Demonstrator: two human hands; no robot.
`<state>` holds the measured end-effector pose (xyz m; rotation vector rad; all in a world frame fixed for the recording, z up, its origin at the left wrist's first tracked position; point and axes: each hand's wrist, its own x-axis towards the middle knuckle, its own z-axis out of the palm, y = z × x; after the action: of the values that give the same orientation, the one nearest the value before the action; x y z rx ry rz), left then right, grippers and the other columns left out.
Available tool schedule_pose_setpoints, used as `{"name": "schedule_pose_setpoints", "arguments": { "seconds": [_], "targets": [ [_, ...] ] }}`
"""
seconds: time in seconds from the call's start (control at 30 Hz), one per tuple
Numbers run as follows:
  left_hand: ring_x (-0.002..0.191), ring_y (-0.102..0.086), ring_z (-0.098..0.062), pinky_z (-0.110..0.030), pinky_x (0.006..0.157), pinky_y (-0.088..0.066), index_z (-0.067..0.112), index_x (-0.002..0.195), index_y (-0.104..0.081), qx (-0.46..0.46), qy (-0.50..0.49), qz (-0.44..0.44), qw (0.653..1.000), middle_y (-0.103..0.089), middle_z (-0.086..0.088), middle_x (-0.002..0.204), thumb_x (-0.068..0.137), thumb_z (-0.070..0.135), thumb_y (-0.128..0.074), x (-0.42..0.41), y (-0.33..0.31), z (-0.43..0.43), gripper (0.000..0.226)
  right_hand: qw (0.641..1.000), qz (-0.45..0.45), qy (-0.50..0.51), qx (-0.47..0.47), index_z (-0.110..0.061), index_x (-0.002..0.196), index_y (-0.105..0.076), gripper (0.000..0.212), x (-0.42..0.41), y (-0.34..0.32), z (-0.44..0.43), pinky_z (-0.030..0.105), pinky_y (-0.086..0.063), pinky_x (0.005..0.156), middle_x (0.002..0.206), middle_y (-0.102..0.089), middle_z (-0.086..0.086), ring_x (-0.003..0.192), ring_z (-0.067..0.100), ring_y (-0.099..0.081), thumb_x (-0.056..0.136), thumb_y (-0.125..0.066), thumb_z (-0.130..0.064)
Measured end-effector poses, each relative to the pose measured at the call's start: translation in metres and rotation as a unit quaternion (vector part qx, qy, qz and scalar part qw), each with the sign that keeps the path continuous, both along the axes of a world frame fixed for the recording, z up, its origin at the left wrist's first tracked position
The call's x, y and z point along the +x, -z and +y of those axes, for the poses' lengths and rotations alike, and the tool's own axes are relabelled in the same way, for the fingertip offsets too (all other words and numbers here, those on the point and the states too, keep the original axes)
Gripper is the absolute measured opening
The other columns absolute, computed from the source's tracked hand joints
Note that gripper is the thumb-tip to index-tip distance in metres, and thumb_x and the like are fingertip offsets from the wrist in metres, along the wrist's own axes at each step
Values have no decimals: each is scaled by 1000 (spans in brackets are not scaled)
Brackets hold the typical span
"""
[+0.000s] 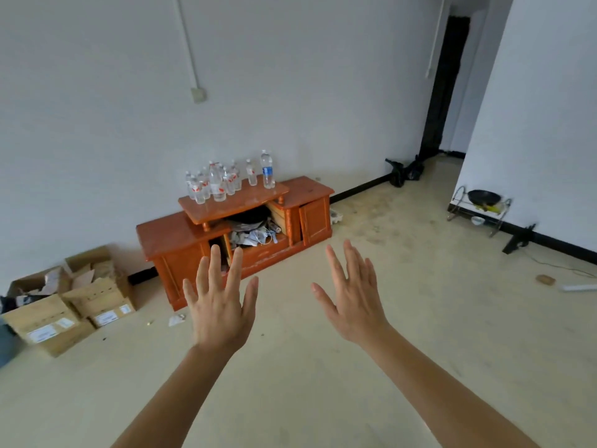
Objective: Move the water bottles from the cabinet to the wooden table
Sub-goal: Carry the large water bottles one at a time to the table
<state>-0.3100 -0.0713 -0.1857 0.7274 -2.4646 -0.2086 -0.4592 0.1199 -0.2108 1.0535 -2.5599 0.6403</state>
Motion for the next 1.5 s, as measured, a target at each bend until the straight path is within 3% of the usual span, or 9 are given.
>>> {"name": "schedule_pose_setpoints", "arguments": {
  "seconds": [0.27,0.53,0.7,0.87,0.97,1.13,1.3,1.4,1.5],
  "targets": [
    [150,-20,-34,-66,115,-23,31,157,-22,8,-4,38,999,-18,-9,166,99,65,-8,-119,-43,-140,68,1000,18,10,-13,-30,163,3,75,-121,-35,-121,49,-11,124,169,-4,15,156,31,-9,101,-18,-68],
    [154,-9,-29,-62,120,-16,33,159,-13,31,-16,-28,999,-6,-3,168,96,69,-2,-252,12,-247,72,1000,-16,26,-7,-29,162,5,78,-265,9,-226,50,-11,125,170,3,14,156,31,-6,98,-14,-70],
    [154,-7,-28,-61,120,-15,35,159,-8,35,-30,-64,997,-3,-2,168,93,72,3,-365,29,-335,76,998,-52,-7,-24,-24,163,-1,80,-386,34,-323,49,-17,124,169,-2,16,155,34,-12,100,-27,-67],
    [154,-7,-27,-58,122,-12,38,158,0,29,-60,-81,994,-1,0,168,95,72,-1,-457,11,-422,72,995,-61,-52,-54,-25,162,4,81,-502,17,-430,48,-20,122,169,-3,17,155,33,-12,102,-34,-65],
    [154,-6,-26,-56,121,-10,39,158,2,28,-77,-93,992,2,0,168,92,75,4,-488,11,-465,75,993,-68,-69,-65,-22,163,-1,82,-545,15,-488,43,-16,121,169,-4,17,155,32,-12,102,-38,-63],
    [153,-9,-28,-57,121,-14,38,158,1,87,-110,-110,984,-1,-1,168,93,74,0,-530,50,-548,74,982,-130,-135,-34,-26,162,9,87,-599,54,-582,48,-19,125,170,11,9,157,26,3,101,-40,-64],
    [154,-5,-28,-56,122,-16,34,159,3,101,-111,-120,981,4,-4,168,94,71,-9,-596,85,-652,75,978,-163,-132,5,-28,160,12,93,-670,87,-676,51,-24,123,169,10,12,157,29,-1,94,-37,-71],
    [154,0,-28,-55,123,-14,33,159,6,101,-100,-111,984,11,-3,168,95,70,-13,-641,87,-710,76,979,-167,-115,13,-32,157,19,96,-711,88,-728,51,-24,123,169,10,14,156,32,-6,96,-49,-63],
    [154,3,-26,-54,123,-11,36,157,12,111,-78,-95,986,15,0,167,97,69,-17,-691,81,-774,75,981,-162,-104,10,-37,155,25,99,-757,78,-783,45,-15,123,168,15,11,156,31,-3,96,-52,-59]
  ]
}}
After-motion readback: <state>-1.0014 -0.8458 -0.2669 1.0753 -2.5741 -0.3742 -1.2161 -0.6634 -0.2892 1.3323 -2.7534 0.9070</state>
